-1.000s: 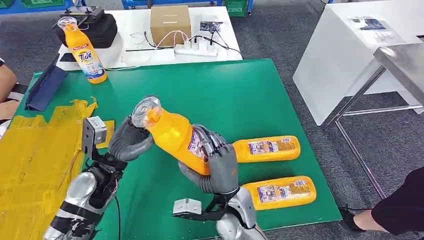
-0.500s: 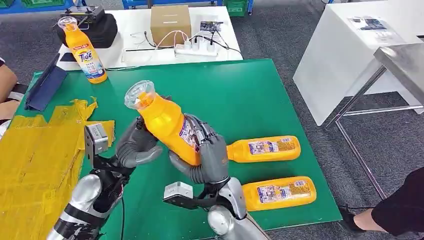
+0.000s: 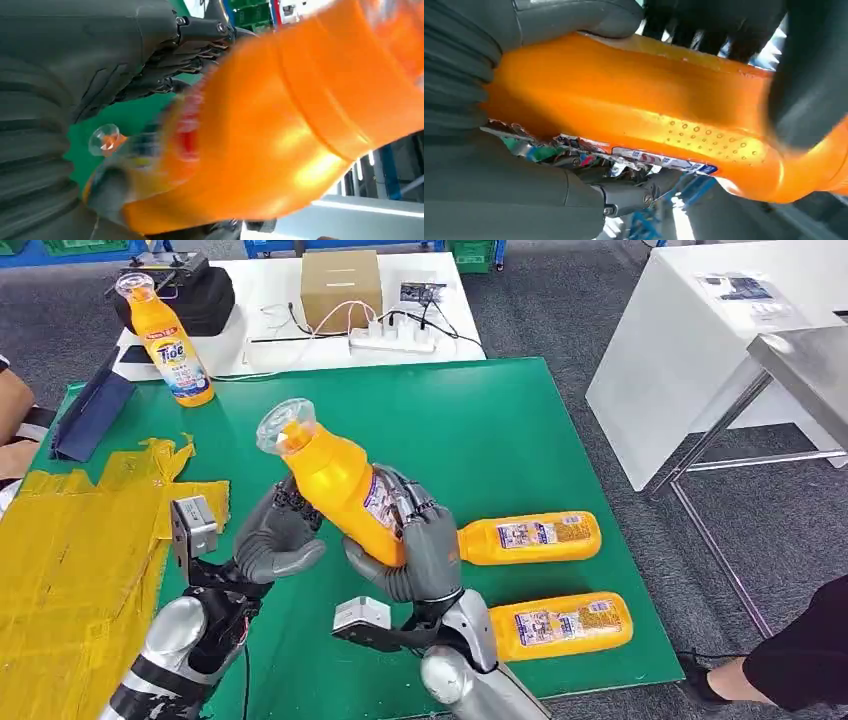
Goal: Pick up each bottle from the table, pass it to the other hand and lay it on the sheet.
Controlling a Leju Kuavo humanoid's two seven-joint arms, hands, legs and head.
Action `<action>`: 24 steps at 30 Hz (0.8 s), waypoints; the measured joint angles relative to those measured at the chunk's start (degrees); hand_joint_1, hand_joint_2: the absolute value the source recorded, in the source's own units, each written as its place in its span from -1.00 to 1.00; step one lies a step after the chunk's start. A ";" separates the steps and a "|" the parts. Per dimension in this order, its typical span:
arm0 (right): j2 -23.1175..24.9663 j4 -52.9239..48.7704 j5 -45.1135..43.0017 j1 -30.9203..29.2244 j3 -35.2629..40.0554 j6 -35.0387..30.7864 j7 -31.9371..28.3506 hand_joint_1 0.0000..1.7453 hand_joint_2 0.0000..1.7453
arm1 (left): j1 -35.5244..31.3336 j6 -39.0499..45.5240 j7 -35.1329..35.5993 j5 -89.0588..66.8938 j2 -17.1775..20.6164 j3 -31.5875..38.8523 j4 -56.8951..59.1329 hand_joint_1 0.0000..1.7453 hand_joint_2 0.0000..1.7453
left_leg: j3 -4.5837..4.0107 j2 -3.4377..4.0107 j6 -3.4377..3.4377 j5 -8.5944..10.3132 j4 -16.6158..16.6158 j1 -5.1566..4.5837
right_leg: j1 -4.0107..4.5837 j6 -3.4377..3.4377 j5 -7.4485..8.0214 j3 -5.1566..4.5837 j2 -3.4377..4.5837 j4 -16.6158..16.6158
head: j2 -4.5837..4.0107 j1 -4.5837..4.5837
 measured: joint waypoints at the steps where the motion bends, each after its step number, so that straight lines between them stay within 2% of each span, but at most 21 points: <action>1: 0.00 0.22 0.54 -0.11 0.38 0.00 0.13 1.00 1.00 | -0.06 0.22 0.00 -0.16 -0.07 -0.02 0.02 -0.32 1.00 | 0.00 0.00 0.00 0.00 0.00 0.00 | 0.00 0.00 0.00 0.00 0.00 0.00 | 0.00 -0.02; 7: 0.00 2.93 4.84 -1.21 3.61 -0.74 2.21 1.00 1.00 | -0.12 3.14 -0.39 -2.76 -0.53 -0.07 0.04 -0.32 1.00 | 0.00 0.01 0.00 0.00 0.00 -0.01 | -0.01 0.00 0.00 -0.02 0.00 0.00 | 0.00 -0.02; 8: -0.02 3.17 4.88 -1.48 3.83 -0.74 2.32 1.00 1.00 | -0.08 3.37 -0.44 -2.80 -0.53 -0.07 0.04 -0.62 1.00 | -0.01 0.02 0.00 0.00 0.00 -0.01 | -0.01 0.00 0.00 -0.02 0.00 -0.01 | 0.00 0.00; 9: 0.00 3.30 4.90 -1.58 3.89 -0.76 2.38 1.00 1.00 | -0.06 3.37 -0.46 -2.84 -0.53 -0.04 0.04 -0.58 1.00 | -0.01 0.02 0.00 0.00 0.00 -0.01 | -0.01 0.00 0.00 -0.02 0.00 -0.01 | 0.00 -0.02; 10: -0.02 3.54 4.90 -1.75 3.96 -0.76 2.45 1.00 1.00 | -0.05 3.39 -0.46 -2.84 -0.53 -0.04 0.04 -0.38 1.00 | -0.01 0.01 0.00 0.00 0.00 -0.01 | -0.01 0.00 0.00 -0.02 0.00 -0.01 | 0.00 -0.02; 11: 0.00 3.63 4.90 -1.83 3.98 -0.76 2.45 1.00 1.00 | -0.03 3.39 -0.46 -2.84 -0.53 -0.04 0.04 -0.42 1.00 | -0.01 0.01 0.00 0.00 0.00 -0.01 | -0.01 0.00 0.00 -0.02 0.00 -0.01 | 0.00 -0.02; 12: 0.00 3.78 4.93 -1.96 4.05 -0.74 2.49 1.00 1.00 | 0.00 3.41 -0.46 -2.84 -0.53 -0.04 0.04 -0.20 1.00 | -0.01 0.01 0.00 0.00 0.00 -0.01 | -0.01 0.00 0.00 -0.02 0.00 -0.01 | 0.00 -0.02; 13: 0.00 3.91 4.91 -2.10 4.16 -0.66 2.56 1.00 1.00 | 0.02 3.41 -0.46 -2.86 -0.53 -0.04 0.04 1.00 1.00 | -0.01 0.01 0.00 0.00 0.00 -0.01 | -0.01 0.00 0.00 -0.02 0.00 -0.01 | 0.00 -0.02; 22: 0.00 6.06 4.97 -3.56 6.39 0.20 4.11 1.00 1.00 | 0.30 5.42 -0.90 -3.98 -0.61 0.13 0.46 1.00 1.00 | 0.00 0.02 0.00 0.00 0.00 0.00 | -0.01 0.00 0.00 -0.05 0.01 0.00 | 0.00 -0.02; 23: 0.00 6.25 4.86 -3.62 6.63 0.18 4.24 0.54 1.00 | 0.38 5.55 -0.92 -3.96 -0.63 0.22 0.46 1.00 1.00 | -0.01 0.03 0.00 0.00 0.00 0.00 | 0.00 0.00 0.00 -0.06 0.01 0.00 | 0.00 -0.02; 24: 0.00 6.36 4.77 -3.70 6.76 0.13 4.33 0.50 1.00 | 0.47 5.57 -0.92 -3.96 -0.63 0.26 0.46 1.00 1.00 | -0.01 0.03 0.00 0.00 0.00 0.00 | -0.01 0.00 0.00 -0.07 0.01 0.00 | 0.00 -0.02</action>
